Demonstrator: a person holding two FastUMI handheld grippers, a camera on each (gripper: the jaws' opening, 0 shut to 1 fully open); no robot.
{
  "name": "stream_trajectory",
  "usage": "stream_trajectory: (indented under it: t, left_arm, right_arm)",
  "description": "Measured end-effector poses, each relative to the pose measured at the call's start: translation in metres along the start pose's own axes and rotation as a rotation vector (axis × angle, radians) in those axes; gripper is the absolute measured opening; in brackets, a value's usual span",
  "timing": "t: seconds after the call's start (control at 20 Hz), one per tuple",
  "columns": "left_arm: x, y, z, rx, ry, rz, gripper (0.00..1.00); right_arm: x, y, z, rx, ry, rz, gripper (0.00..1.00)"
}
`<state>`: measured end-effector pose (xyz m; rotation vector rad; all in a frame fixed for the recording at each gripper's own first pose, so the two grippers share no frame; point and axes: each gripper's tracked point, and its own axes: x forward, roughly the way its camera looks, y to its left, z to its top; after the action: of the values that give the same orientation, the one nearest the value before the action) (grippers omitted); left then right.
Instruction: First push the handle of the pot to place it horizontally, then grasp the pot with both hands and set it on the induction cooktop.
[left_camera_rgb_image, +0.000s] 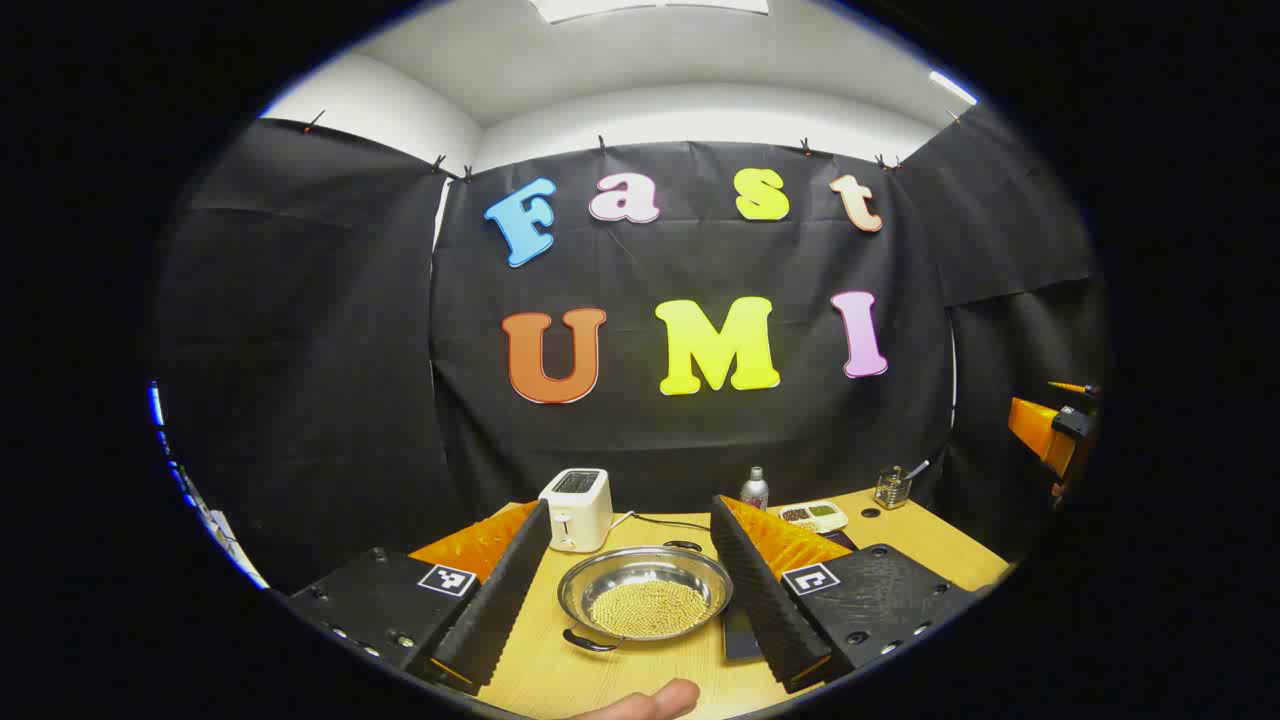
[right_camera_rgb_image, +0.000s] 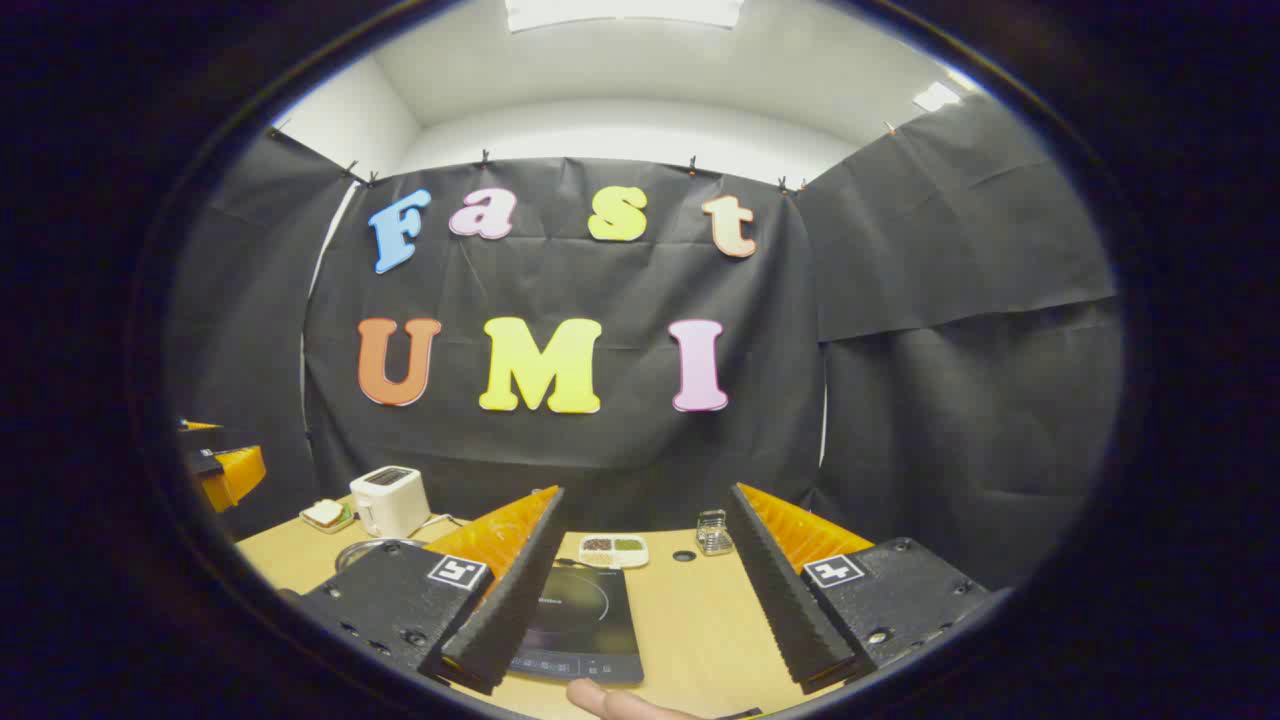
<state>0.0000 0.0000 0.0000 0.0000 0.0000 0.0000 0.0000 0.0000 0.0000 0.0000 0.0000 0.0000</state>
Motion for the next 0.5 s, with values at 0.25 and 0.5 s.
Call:
stream_trajectory:
  t: [0.25,0.5]
  left_arm:
    - [-0.015,0.009,0.013,-0.011,-0.031,-0.008,0.95]
    - [-0.028,0.005,0.021,0.028,-0.071,-0.014,0.95]
  right_arm:
    - [-0.016,0.009,0.014,-0.022,-0.031,0.007,0.96]
    - [-0.025,0.015,0.019,-0.034,-0.045,0.030,1.00]
